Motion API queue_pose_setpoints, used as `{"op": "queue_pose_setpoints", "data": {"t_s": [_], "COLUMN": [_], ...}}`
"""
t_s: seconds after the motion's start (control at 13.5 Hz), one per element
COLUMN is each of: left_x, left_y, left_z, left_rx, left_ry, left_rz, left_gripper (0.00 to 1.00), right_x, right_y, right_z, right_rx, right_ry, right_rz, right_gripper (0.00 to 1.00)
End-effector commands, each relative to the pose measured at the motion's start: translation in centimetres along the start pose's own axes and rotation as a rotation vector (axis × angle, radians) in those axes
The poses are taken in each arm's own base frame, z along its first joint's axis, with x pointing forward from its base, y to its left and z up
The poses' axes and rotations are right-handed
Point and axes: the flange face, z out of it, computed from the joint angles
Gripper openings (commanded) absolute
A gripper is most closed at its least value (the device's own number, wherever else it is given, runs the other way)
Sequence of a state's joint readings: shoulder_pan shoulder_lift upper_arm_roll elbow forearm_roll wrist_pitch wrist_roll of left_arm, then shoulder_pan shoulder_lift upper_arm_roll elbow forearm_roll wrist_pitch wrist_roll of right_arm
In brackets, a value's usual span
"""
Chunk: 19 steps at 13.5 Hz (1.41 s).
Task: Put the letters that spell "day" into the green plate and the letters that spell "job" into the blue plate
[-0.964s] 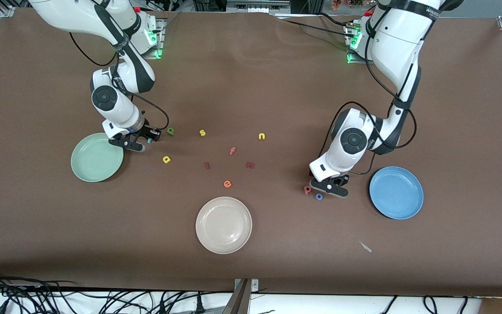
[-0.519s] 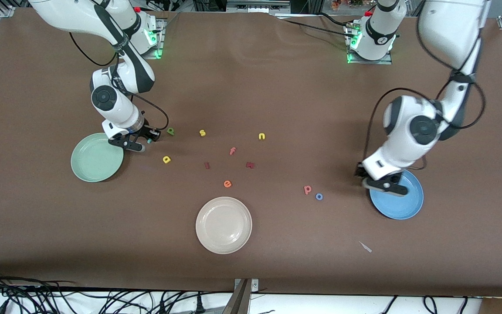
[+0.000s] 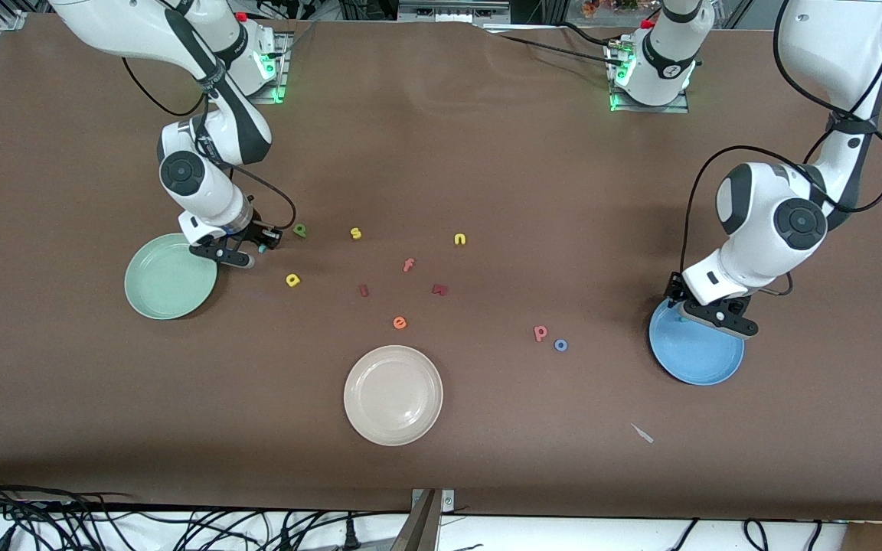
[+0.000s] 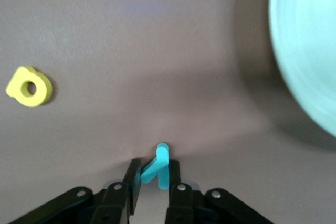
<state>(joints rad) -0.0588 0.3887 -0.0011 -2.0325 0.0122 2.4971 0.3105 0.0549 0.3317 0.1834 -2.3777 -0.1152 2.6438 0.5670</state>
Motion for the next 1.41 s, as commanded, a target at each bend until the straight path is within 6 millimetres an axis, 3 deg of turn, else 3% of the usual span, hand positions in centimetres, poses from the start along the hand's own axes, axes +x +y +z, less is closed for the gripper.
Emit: {"op": "queue_pose_setpoints", "data": {"t_s": [0.0,0.22,0.3,0.44,0.67,0.82,0.89,0.96,1.11,1.33], "left_x": [1.8,5.8,7.2,9.8,10.5,10.6,10.6,10.6,11.1,11.8], "left_y": [2.6,9.5,12.0,15.1,16.9,16.4,16.3,16.2,16.7,17.6], "left_z": [-1.0,0.1,1.0,2.2,4.5,4.8,4.8,5.1,5.8,7.0], "left_rx": [-0.017,-0.078,-0.097,-0.098,-0.096,-0.086,-0.083,-0.082,-0.084,-0.084], "left_ry": [0.037,0.063,0.066,0.109,0.142,0.142,0.14,0.139,0.14,0.145], "left_rz": [0.039,-0.014,-0.023,-0.004,-0.046,-0.046,-0.042,-0.044,-0.043,-0.036], "left_gripper": [0.94,0.94,0.94,0.94,0.92,0.75,0.69,0.67,0.67,0.67], "right_x": [2.8,5.2,6.0,7.4,9.8,11.5,12.3,12.8,13.1,13.0], "right_y": [-0.6,-1.0,-0.1,1.7,5.5,7.8,8.7,9.1,9.5,8.4], "right_z": [-2.6,-5.7,-6.2,-6.5,-6.5,-6.3,-5.9,-5.4,-5.2,-6.0], "right_rx": [-0.034,-0.085,-0.094,-0.097,-0.104,-0.108,-0.112,-0.116,-0.118,-0.118], "right_ry": [-0.039,-0.11,-0.123,-0.12,-0.116,-0.113,-0.115,-0.119,-0.121,-0.117], "right_rz": [-0.013,-0.066,-0.099,-0.161,-0.233,-0.268,-0.278,-0.267,-0.258,-0.269], "right_gripper": [0.15,0.15,0.15,0.16,0.16,0.18,0.23,0.41,0.98,1.0]}}
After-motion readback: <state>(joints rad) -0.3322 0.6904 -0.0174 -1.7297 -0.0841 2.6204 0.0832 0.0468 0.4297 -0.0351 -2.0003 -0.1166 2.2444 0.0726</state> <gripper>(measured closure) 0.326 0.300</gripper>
